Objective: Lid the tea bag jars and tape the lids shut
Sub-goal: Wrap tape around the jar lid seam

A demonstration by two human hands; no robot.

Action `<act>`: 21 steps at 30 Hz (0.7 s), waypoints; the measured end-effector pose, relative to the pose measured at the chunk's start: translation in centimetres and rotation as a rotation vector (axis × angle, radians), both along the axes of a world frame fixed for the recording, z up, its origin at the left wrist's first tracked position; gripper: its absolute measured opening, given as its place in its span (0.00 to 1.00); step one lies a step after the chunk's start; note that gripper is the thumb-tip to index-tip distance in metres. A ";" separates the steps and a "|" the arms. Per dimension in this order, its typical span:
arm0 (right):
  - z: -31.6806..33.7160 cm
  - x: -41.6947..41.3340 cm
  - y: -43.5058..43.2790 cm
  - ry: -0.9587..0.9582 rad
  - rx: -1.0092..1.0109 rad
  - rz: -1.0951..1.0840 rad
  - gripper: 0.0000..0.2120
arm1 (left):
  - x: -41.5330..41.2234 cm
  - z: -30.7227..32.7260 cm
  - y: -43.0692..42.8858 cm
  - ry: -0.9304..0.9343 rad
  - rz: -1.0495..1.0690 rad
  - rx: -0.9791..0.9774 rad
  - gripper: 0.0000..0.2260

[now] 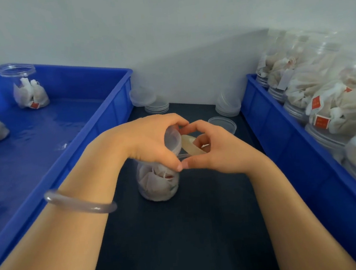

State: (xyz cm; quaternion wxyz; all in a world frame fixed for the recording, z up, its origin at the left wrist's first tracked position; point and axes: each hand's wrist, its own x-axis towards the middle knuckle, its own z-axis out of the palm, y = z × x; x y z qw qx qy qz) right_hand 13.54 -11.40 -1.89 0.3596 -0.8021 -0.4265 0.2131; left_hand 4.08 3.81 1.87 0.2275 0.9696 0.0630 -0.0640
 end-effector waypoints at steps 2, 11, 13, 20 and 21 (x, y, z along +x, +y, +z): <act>-0.1 -0.3 0.1 -0.044 -0.058 -0.038 0.32 | 0.3 -0.2 -0.4 0.053 0.078 0.140 0.37; -0.8 -2.0 1.7 -0.367 -0.257 -0.054 0.43 | 1.6 -1.9 -2.2 -0.117 0.297 0.229 0.12; -1.0 -2.5 1.8 -0.427 -0.295 -0.080 0.40 | 2.0 -1.9 -2.1 -0.157 0.335 0.195 0.08; 0.5 -4.7 0.7 -0.592 -0.408 -0.098 0.36 | 4.0 -1.4 -1.3 -0.163 0.519 0.129 0.09; 0.1 -5.1 0.6 -0.592 -0.406 -0.051 0.37 | 4.2 -1.2 -0.7 -0.154 0.560 0.135 0.10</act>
